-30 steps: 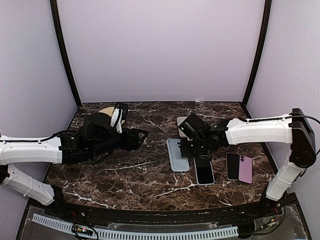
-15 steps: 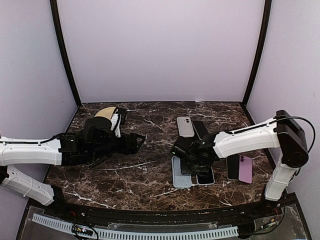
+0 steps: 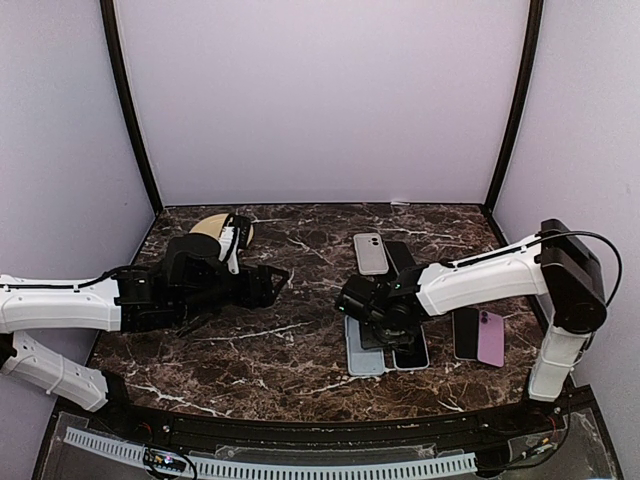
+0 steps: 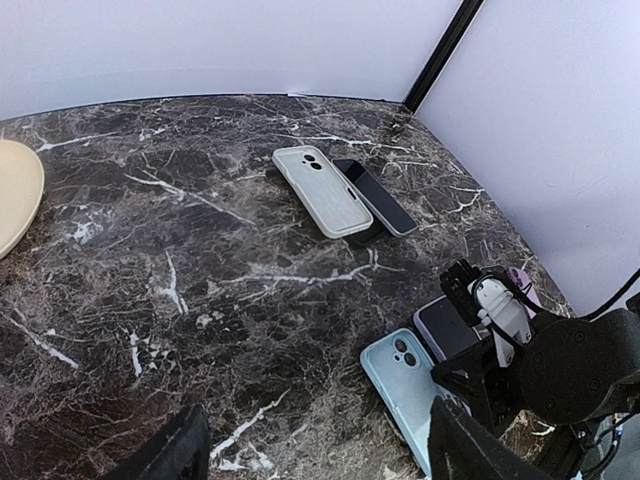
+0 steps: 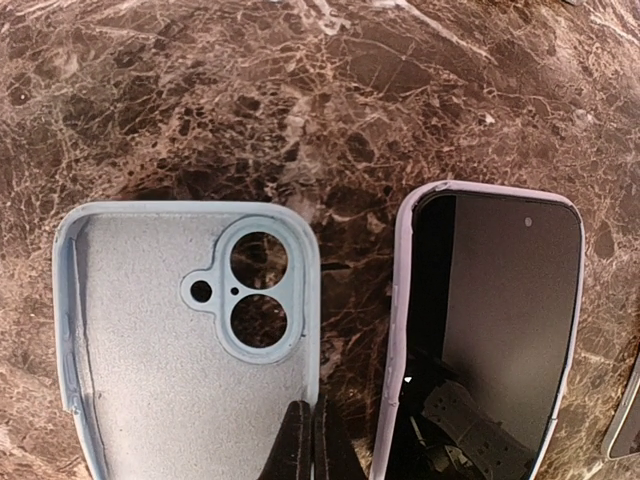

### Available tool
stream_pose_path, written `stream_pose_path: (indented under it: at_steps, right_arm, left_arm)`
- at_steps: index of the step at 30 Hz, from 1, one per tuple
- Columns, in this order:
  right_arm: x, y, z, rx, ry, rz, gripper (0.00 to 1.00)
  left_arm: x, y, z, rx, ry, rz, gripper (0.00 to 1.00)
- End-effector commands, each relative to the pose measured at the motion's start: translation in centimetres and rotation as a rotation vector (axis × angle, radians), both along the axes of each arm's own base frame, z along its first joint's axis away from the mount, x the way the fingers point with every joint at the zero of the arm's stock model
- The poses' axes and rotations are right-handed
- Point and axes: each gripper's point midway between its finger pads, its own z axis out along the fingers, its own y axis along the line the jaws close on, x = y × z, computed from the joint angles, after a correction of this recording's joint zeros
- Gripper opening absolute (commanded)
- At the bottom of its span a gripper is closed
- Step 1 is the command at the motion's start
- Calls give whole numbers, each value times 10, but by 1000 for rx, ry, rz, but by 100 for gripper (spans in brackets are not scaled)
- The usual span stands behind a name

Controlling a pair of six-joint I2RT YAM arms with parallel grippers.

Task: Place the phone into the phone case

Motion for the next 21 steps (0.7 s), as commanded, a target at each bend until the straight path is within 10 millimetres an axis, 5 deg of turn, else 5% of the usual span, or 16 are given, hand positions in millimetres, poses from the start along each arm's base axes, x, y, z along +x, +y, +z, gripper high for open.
stream_pose_path:
  at_steps: [1,8,13,17,21]
  right_arm:
    - [1,3,3,-38,-12,45,0]
    - [0,-1,-3,-81,6,42,0]
    - [1,5,1,-56,8,41,9]
    - [7,11,19,-35,-20,51,41]
    - [26,9,58,-13,-107,97,70]
  left_arm:
    - [1,5,3,12,-19,12,77]
    - [2,6,3,23,-23,14,77]
    - [2,7,4,25,-24,17,77]
    - [2,8,4,32,-30,18,77]
    - [1,13,7,36,-37,27,77]
